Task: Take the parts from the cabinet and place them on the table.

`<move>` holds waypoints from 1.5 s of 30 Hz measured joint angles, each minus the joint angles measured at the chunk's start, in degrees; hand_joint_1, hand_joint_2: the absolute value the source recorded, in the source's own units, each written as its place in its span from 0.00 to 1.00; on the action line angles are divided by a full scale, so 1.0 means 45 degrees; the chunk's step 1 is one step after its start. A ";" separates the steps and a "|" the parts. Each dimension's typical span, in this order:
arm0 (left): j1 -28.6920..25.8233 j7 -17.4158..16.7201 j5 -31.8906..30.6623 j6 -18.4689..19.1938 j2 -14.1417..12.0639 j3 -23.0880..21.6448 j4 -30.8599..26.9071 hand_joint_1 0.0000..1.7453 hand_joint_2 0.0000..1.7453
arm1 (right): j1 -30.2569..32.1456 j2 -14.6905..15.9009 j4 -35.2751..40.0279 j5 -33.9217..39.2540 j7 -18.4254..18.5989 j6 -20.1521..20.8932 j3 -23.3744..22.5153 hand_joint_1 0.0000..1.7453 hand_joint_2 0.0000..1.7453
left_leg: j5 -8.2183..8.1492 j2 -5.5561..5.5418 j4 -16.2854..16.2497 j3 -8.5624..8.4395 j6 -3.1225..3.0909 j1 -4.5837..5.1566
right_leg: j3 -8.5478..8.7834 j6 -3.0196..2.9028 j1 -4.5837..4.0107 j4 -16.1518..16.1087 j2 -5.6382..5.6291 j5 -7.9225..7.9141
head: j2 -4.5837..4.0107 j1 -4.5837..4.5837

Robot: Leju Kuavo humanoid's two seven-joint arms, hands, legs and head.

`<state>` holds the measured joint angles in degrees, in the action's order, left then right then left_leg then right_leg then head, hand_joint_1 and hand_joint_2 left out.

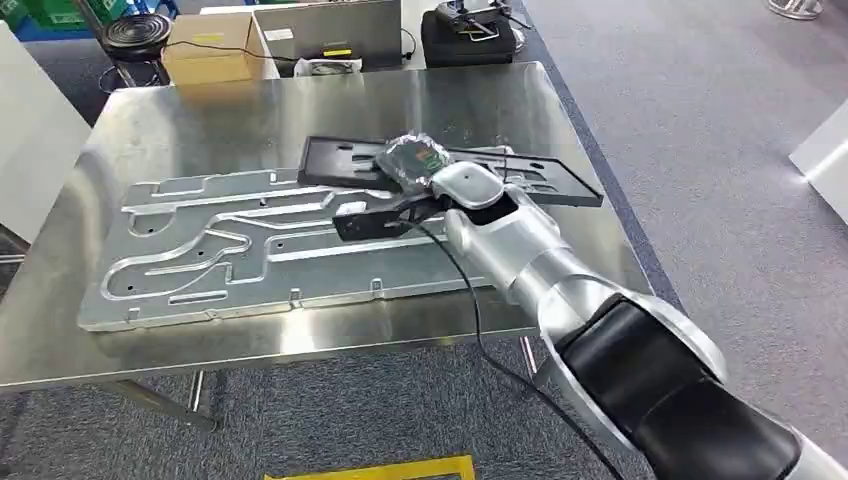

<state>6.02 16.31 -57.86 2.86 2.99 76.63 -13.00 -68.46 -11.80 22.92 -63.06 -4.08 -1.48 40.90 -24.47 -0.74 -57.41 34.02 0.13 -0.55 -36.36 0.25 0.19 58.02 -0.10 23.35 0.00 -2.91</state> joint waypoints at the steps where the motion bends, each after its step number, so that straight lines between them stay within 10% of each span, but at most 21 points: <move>1: -0.0001 0.0005 -0.0015 0.0005 0.0010 -0.0019 0.0005 0.00 1.00 | 0.0076 -0.0004 -0.0141 -0.0048 0.0131 0.0136 0.0121 1.00 1.00 | -0.0008 0.0009 0.0018 -0.0012 0.0066 -0.0003 | 0.0000 -0.0069 -0.0028 0.0013 -0.0024 0.0025 | 0.0000 0.0000; 4: -0.0013 0.0049 -0.0039 0.0044 0.0073 -0.0073 0.0039 0.00 1.00 | 0.0274 -0.0140 -0.0641 -0.0126 0.0510 0.0363 0.0378 1.00 1.00 | -0.0265 0.0068 -0.0232 0.0008 0.0254 -0.0049 | 0.0199 -0.0295 0.0074 -0.0238 0.0006 -0.0044 | 0.0000 0.0005; 7: -0.0017 0.0058 -0.0053 0.0063 0.0126 -0.0078 0.0083 0.00 1.00 | 0.0412 -0.0247 -0.0961 -0.0160 0.0529 0.0368 0.0553 1.00 1.00 | -0.1621 0.0079 -0.3069 0.1370 0.0369 -0.0070 | 0.0219 -0.0441 0.0034 -0.0234 -0.0003 0.0000 | 0.0000 0.0000; 9: -0.0023 0.0058 -0.0053 0.0063 0.0126 -0.0078 0.0083 0.00 1.00 | 0.0553 -0.0262 -0.1101 -0.0155 0.0524 0.0388 0.0606 1.00 1.00 | -0.1761 0.0082 -0.4106 0.1985 0.0421 -0.0087 | 0.0234 -0.0440 0.0023 -0.0208 -0.0015 0.0025 | 0.0000 0.0000; 13: -0.0027 0.0073 -0.0053 0.0122 0.0126 -0.0082 0.0083 0.00 1.00 | 0.0637 -0.0296 -0.1262 -0.0170 0.0660 0.0596 0.0631 1.00 1.00 | 0.0233 0.0104 -0.0577 0.0423 0.0446 -0.0220 | 0.0286 -0.0264 0.0058 -0.0001 -0.0051 0.0210 | 0.0000 0.0000; 20: -0.0014 0.0277 -0.0053 0.0175 0.0180 -0.0170 0.0102 0.00 1.00 | 0.1343 -0.0359 -0.1495 -0.0422 0.0820 0.0173 0.0728 1.00 1.00 | 0.0086 0.0073 -0.0164 0.0207 -0.0138 -0.0153 | 0.0132 0.0191 0.0045 0.0359 -0.0035 0.0517 | 0.0000 0.0005; 23: 0.0006 0.0398 -0.0083 0.0170 0.0175 -0.0214 0.0102 0.00 1.00 | 0.1615 -0.0412 -0.1544 -0.0534 0.0689 -0.0166 0.0786 1.00 1.00 | 0.0067 0.0105 -0.0167 0.0206 -0.0239 -0.0135 | -0.1251 0.0283 0.0057 0.3253 -0.0022 0.1948 | 0.0000 0.0005; 25: -0.0010 0.0413 -0.0102 0.0170 0.0175 -0.0257 0.0102 0.00 1.00 | 0.1777 -0.0412 -0.1573 -0.0558 0.0665 -0.0287 0.0796 1.00 1.00 | 0.0058 0.0095 -0.0175 0.0192 -0.0246 -0.0116 | -0.1714 0.0258 0.0054 0.4089 -0.0023 0.1994 | 0.0000 0.0005; 29: 0.0001 0.0563 -0.0121 0.0170 0.0213 -0.0316 0.0102 0.00 1.00 | 0.1766 -0.0587 -0.1573 -0.0868 0.0059 -0.0487 0.0805 1.00 1.00 | -0.0001 0.0084 -0.0164 0.0061 -0.0177 -0.0068 | 0.0136 -0.0168 -0.0091 0.0336 -0.0031 0.0132 | 0.0000 0.0005; 35: 0.0011 0.0811 -0.0019 0.0014 0.0214 -0.0320 0.0107 0.00 1.00 | 0.1914 -0.1218 -0.1597 -0.1335 -0.0670 -0.0492 0.1101 1.00 1.00 | -0.0196 0.0138 -0.0268 0.0019 0.0235 -0.0050 | 0.0385 -0.0364 -0.0045 -0.0181 -0.0005 0.0116 | 0.0000 0.0005; 36: 0.0009 0.0840 0.0014 -0.0014 0.0223 -0.0320 0.0107 0.00 1.00 | 0.1938 -0.1387 -0.1602 -0.1336 -0.0811 -0.0381 0.1183 0.00 0.00 | -0.0589 0.0134 -0.0811 0.0242 0.0298 -0.0050 | 0.0398 -0.0436 -0.0024 -0.0194 -0.0005 0.0117 | 0.0000 0.0000; 40: -0.0017 0.0918 0.0053 -0.0058 0.0223 -0.0320 0.0107 0.00 1.00 | 0.2434 -0.1666 -0.1553 -0.1189 -0.0953 -0.0224 0.1520 0.00 0.00 | -0.1919 0.0136 -0.4115 0.1829 0.0439 -0.0078 | 0.0403 -0.0512 -0.0068 -0.0176 -0.0018 0.0145 | 0.0000 0.0000; 44: -0.0045 0.0918 -0.0024 -0.0140 0.0214 -0.0320 0.0107 0.00 1.00 | 0.2487 -0.1792 -0.1534 -0.1063 -0.1001 -0.0210 0.1718 0.00 0.00 | -0.0022 0.0162 -0.0522 0.0041 0.0358 -0.0104 | 0.0469 -0.0431 -0.0068 -0.0090 -0.0086 0.0214 | 0.0000 0.0000; 45: -0.0013 0.0903 -0.0044 -0.0195 0.0214 -0.0320 0.0107 0.00 0.00 | 0.2508 -0.1806 -0.1539 -0.1039 -0.0996 -0.0244 0.1738 0.00 0.00 | -0.0197 0.0175 -0.0125 -0.0125 0.0244 -0.0053 | 0.0445 -0.0360 -0.0155 -0.0033 -0.0095 0.0248 | 0.0000 0.0000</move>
<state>5.96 20.37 -58.05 1.99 3.96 75.19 -12.52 -57.18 -19.93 16.00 -67.73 -8.57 -2.58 48.72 -25.35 0.05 -57.97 33.45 1.23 -0.79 -34.36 -1.37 -0.51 57.87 -0.53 24.46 0.00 -2.91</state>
